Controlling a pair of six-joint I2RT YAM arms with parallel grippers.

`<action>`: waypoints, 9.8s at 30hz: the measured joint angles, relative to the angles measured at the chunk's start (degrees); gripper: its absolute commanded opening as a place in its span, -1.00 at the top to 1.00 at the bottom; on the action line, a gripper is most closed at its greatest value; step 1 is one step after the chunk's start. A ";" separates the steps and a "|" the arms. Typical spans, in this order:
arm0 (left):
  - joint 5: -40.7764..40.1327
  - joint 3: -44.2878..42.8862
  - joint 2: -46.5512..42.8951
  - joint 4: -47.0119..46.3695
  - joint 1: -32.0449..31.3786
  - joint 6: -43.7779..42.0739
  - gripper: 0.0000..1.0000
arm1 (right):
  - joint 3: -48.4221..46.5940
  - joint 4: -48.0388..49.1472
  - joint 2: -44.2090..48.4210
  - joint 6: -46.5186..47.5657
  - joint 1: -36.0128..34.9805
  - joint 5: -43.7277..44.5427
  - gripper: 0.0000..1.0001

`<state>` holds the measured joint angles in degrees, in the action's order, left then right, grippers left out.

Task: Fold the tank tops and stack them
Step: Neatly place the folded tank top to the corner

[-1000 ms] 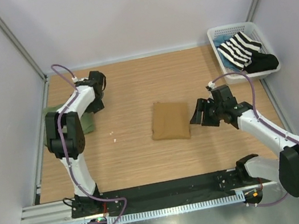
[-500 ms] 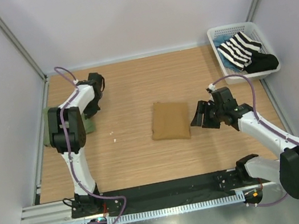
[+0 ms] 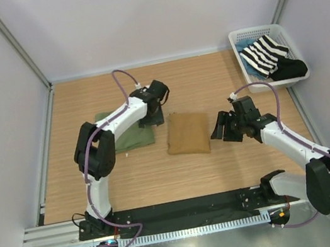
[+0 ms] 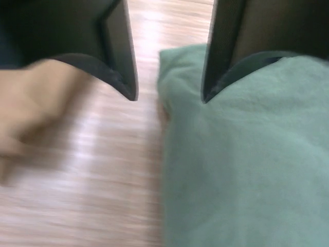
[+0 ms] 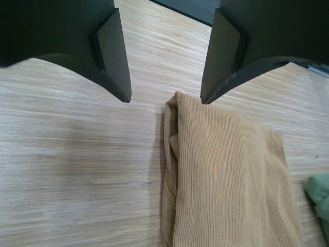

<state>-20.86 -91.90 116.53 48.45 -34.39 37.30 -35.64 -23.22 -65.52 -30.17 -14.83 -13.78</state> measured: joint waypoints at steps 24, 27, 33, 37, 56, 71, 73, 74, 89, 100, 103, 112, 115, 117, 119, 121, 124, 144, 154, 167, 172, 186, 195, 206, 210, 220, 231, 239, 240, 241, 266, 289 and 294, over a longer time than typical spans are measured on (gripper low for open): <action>23.17 17.90 -17.00 -14.88 -6.03 5.88 -0.57 | -3.30 12.81 -18.80 -2.16 0.00 -2.71 -0.24; 25.42 18.01 -14.19 -17.31 -6.03 6.32 -0.55 | -4.35 13.97 -20.46 -2.91 0.00 -3.06 -0.20; 28.26 16.81 -7.72 -20.02 -5.97 7.43 -0.49 | -4.76 14.19 -21.33 -3.76 0.00 -1.18 0.04; 28.65 16.81 -7.04 -20.79 -5.70 7.58 -0.48 | -4.50 13.55 -19.96 -4.02 0.02 1.11 0.03; 29.90 18.53 -7.08 -25.40 -2.86 9.42 -0.54 | -7.15 15.76 -24.04 -4.02 0.11 -2.10 -0.07; 30.21 19.21 -4.79 -28.74 -2.60 12.63 0.21 | -8.61 20.87 -29.03 -4.76 0.11 -5.75 0.39; 29.97 19.21 -4.37 -29.20 -2.60 13.46 0.50 | -8.63 21.62 -29.42 -4.87 0.11 -5.99 0.54; 29.86 19.21 -4.26 -29.38 -2.60 13.46 0.59 | -8.63 21.73 -29.57 -5.07 0.07 -5.99 0.59; 27.02 17.81 -5.25 -27.02 -2.64 11.67 1.00 | -13.77 15.15 -27.67 -4.42 -3.26 -3.52 0.98; 27.32 8.74 -13.81 -18.75 0.81 7.54 1.00 | -26.80 7.87 -23.85 -3.96 -4.61 -3.69 0.97; 28.48 7.28 -15.82 -17.16 3.82 6.60 1.00 | -30.12 6.60 -24.26 -4.02 -6.05 -3.65 0.98; 33.11 0.85 -16.22 -9.97 15.63 3.08 1.00 | -47.91 3.98 -34.03 -4.87 -10.56 -3.45 0.97; 35.10 -2.29 -15.98 -8.81 18.84 2.10 1.00 | -53.68 3.41 -38.45 -5.79 -11.72 -3.48 0.97; 35.93 -3.50 -15.89 -8.17 20.83 1.22 1.00 | -57.46 3.30 -41.75 -6.21 -12.57 -3.43 0.98; 36.17 -3.98 -15.74 -7.30 22.36 0.39 1.00 | -60.57 3.30 -44.92 -6.54 -13.66 -3.45 0.97; 36.24 -4.20 -15.26 -6.08 23.56 -0.48 1.00 | -63.08 3.34 -47.76 -7.04 -14.80 -3.45 0.98; 36.46 -4.31 -13.97 -4.39 25.59 -1.51 1.00 | -66.40 3.41 -52.26 -7.69 -16.28 -3.50 0.98; 38.23 4.35 -10.51 -3.17 32.92 -3.52 1.00 | -75.36 1.75 -64.98 -11.47 -22.69 -4.50 0.97; 38.99 8.70 -10.78 -2.10 33.03 -3.52 0.98 | -73.22 -1.38 -64.37 -12.70 -23.52 -4.35 0.98; 41.29 14.45 -15.15 -0.76 33.03 -3.48 0.90 | -67.01 -2.58 -59.12 -13.55 -24.85 -3.30 0.97; 42.38 14.36 -15.15 0.26 33.03 -3.61 0.86 | -67.01 -3.80 -58.10 -13.55 -24.87 -3.02 0.96; 38.03 16.87 -15.23 4.24 33.03 -6.64 -0.24 | -63.89 -5.46 -57.68 -13.68 -25.92 -1.38 0.23; 30.77 17.77 -24.28 5.20 33.03 -5.73 -0.31 | -58.21 -5.38 -53.29 -12.72 -26.29 3.52 0.05; 40.09 18.78 -33.73 -5.09 32.83 -0.17 0.16 | -58.95 -1.36 -45.09 -10.10 -27.85 3.85 0.71; 43.85 24.39 -30.18 -10.88 32.68 1.60 0.25 | -56.08 2.89 -45.42 -10.78 -28.24 -0.11 0.79; 38.97 31.06 -23.52 -16.26 32.11 4.04 0.02 | -50.49 2.56 -51.89 -10.95 -28.17 4.28 0.72; 25.20 30.18 -39.12 -14.93 22.60 2.80 -0.78 | -37.48 0.37 -30.14 -4.28 -28.30 21.81 -0.26; 15.69 39.63 -53.92 -19.10 5.18 5.92 -0.99 | -11.74 9.35 -3.28 0.96 -28.35 37.42 -0.35; 14.56 40.15 -53.92 -19.08 3.54 6.19 -0.99 | -8.55 9.51 -1.53 1.05 -28.35 38.69 -0.34; 12.72 40.81 -54.05 -19.12 1.68 6.43 -0.99 | -5.86 10.10 -0.11 1.09 -28.35 39.47 -0.36; -9.35 47.01 -31.41 -25.99 -18.29 11.78 -0.86 | 19.37 21.05 31.15 1.36 -28.35 45.18 -0.84; -5.42 37.99 -29.03 -28.96 1.11 1.29 -0.99 | 19.47 21.46 31.54 1.44 -28.35 44.46 -0.99; -5.09 51.56 -50.58 -30.25 -2.95 4.09 -0.99 | 19.54 21.94 32.11 2.38 -28.35 42.07 -1.00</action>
<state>-25.96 -40.34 65.95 18.20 -37.34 41.39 -16.10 -1.28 -33.41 -27.79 -43.18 28.29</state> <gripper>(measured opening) 0.994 0.996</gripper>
